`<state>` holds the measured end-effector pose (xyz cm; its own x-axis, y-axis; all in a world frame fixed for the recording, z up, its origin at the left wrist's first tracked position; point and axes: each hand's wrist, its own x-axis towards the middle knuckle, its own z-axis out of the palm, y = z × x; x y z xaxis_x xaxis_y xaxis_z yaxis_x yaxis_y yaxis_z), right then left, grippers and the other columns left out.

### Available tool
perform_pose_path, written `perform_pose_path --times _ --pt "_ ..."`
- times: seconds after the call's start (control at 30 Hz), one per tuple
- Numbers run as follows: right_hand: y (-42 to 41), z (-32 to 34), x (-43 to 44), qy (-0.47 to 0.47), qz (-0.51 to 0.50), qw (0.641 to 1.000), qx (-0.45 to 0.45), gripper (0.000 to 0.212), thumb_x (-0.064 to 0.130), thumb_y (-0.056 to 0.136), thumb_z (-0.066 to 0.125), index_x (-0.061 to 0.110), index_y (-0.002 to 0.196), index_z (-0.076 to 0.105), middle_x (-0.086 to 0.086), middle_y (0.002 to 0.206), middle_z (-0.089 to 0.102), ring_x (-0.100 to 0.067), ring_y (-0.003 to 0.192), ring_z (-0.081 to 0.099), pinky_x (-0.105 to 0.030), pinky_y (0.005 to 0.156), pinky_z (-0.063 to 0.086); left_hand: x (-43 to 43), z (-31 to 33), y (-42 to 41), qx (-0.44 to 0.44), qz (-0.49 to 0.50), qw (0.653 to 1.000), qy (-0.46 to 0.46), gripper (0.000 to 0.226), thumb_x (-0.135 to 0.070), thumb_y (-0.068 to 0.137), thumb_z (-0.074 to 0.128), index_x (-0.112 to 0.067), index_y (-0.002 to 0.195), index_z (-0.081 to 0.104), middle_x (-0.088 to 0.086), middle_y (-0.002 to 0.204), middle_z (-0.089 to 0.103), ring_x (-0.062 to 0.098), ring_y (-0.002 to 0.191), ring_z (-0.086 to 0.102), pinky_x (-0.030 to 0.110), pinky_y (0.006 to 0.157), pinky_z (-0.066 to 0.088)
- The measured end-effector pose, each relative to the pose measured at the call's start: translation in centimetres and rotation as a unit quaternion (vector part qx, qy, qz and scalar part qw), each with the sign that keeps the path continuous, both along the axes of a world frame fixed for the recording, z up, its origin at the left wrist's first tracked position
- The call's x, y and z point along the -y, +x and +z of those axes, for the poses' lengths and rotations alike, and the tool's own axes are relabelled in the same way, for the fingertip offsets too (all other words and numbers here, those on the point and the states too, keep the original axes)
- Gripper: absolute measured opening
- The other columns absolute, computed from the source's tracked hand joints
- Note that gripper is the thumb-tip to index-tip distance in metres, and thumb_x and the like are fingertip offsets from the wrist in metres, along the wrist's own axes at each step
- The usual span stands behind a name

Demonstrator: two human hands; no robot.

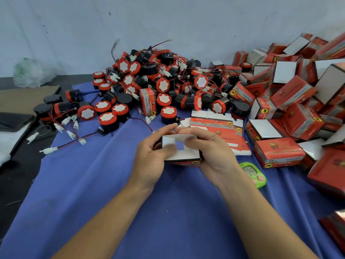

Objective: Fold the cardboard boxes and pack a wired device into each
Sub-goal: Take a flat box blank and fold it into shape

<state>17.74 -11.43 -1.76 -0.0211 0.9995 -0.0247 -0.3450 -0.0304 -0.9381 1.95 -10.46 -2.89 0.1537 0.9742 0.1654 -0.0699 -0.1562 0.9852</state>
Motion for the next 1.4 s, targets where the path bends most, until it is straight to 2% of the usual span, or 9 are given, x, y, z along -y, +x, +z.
perform_pose_path --times 0.1,0.23,0.4,0.5,0.67,0.8,0.93,1.33,1.4 --pt "0.6 0.3 0.0 -0.017 0.025 0.999 -0.024 0.041 -0.013 0.086 0.053 0.015 0.074 0.081 -0.002 0.101 0.078 -0.023 0.085 0.075 -0.038 0.063 0.06 -0.1 0.5 -0.3 0.053 -0.047 0.996 -0.047 0.054 0.014 0.086 0.064 -0.034 0.103 0.084 -0.002 0.114 0.079 0.011 0.102 0.073 0.019 0.077 0.057" --pt "0.8 0.3 0.2 0.02 0.081 0.996 -0.007 0.04 -0.012 0.08 0.052 0.016 0.072 0.08 -0.005 0.115 0.076 -0.025 0.095 0.074 -0.039 0.067 0.06 -0.4 1.0 -1.0 0.107 -0.097 0.986 -0.079 0.027 -0.001 0.075 0.07 -0.021 0.084 0.085 0.002 0.117 0.078 0.018 0.109 0.072 0.026 0.083 0.059" --pt "1.3 0.2 0.5 0.069 0.162 0.984 0.019 0.014 0.012 0.07 0.084 0.022 0.079 0.081 0.003 0.132 0.07 -0.008 0.13 0.058 -0.03 0.096 0.052 -0.4 0.9 -1.4 0.101 -0.106 0.986 -0.085 0.019 -0.004 0.07 0.071 -0.018 0.062 0.08 -0.013 0.112 0.078 -0.003 0.107 0.07 0.022 0.073 0.059" --pt "1.2 0.3 0.6 0.082 0.154 0.983 0.065 0.022 0.031 0.062 0.093 0.023 0.08 0.081 0.004 0.127 0.072 -0.004 0.134 0.054 -0.027 0.1 0.052 -0.7 0.5 -1.5 0.073 -0.097 0.991 -0.063 0.038 0.011 0.079 0.066 -0.019 0.058 0.079 -0.016 0.111 0.078 -0.005 0.111 0.067 0.021 0.081 0.06" --pt "0.8 0.0 0.4 0.085 0.052 0.982 0.159 0.036 -0.001 0.07 0.081 0.02 0.1 0.082 -0.002 0.11 0.077 -0.012 0.094 0.072 -0.021 0.066 0.056 -1.0 0.4 -1.5 0.087 -0.084 0.99 -0.073 0.048 0.02 0.083 0.051 -0.014 0.066 0.08 -0.006 0.115 0.078 0.016 0.109 0.073 0.026 0.081 0.06" --pt "1.0 -0.1 0.2 0.073 0.027 0.983 0.163 0.034 -0.004 0.079 0.075 0.024 0.098 0.083 -0.008 0.099 0.079 -0.023 0.09 0.075 -0.043 0.077 0.062 -1.3 0.3 -2.0 0.097 -0.125 0.982 -0.105 0.043 -0.001 0.061 0.056 -0.016 0.088 0.085 0.002 0.126 0.074 0.021 0.116 0.07 0.034 0.096 0.059" --pt "1.1 -0.5 -0.2 0.056 0.008 0.986 0.155 0.032 0.003 0.079 0.07 0.022 0.102 0.082 -0.01 0.098 0.079 -0.03 0.092 0.075 -0.049 0.083 0.063 -0.6 0.1 -1.4 0.001 -0.082 0.996 -0.044 0.04 -0.006 0.073 0.071 -0.026 0.106 0.08 -0.003 0.112 0.078 0.014 0.102 0.072 0.025 0.081 0.058" --pt "0.3 -0.8 -0.3 0.057 -0.017 0.974 0.218 0.033 0.011 0.099 0.056 0.031 0.1 0.082 0.005 0.101 0.078 -0.015 0.096 0.071 -0.037 0.083 0.06 0.2 -0.3 -0.6 -0.02 0.022 0.999 -0.027 0.048 0.006 0.083 0.08 -0.041 0.093 0.082 -0.007 0.094 0.08 0.01 0.087 0.077 0.019 0.068 0.058" --pt "0.1 -0.8 -0.2 0.054 -0.013 0.976 0.209 0.032 0.014 0.102 0.053 0.03 0.103 0.081 0.003 0.105 0.078 -0.021 0.102 0.071 -0.045 0.087 0.06 0.2 -0.3 -0.7 -0.018 0.024 0.999 -0.027 0.044 0.003 0.083 0.081 -0.039 0.096 0.083 -0.006 0.095 0.081 0.013 0.089 0.077 0.02 0.069 0.059"
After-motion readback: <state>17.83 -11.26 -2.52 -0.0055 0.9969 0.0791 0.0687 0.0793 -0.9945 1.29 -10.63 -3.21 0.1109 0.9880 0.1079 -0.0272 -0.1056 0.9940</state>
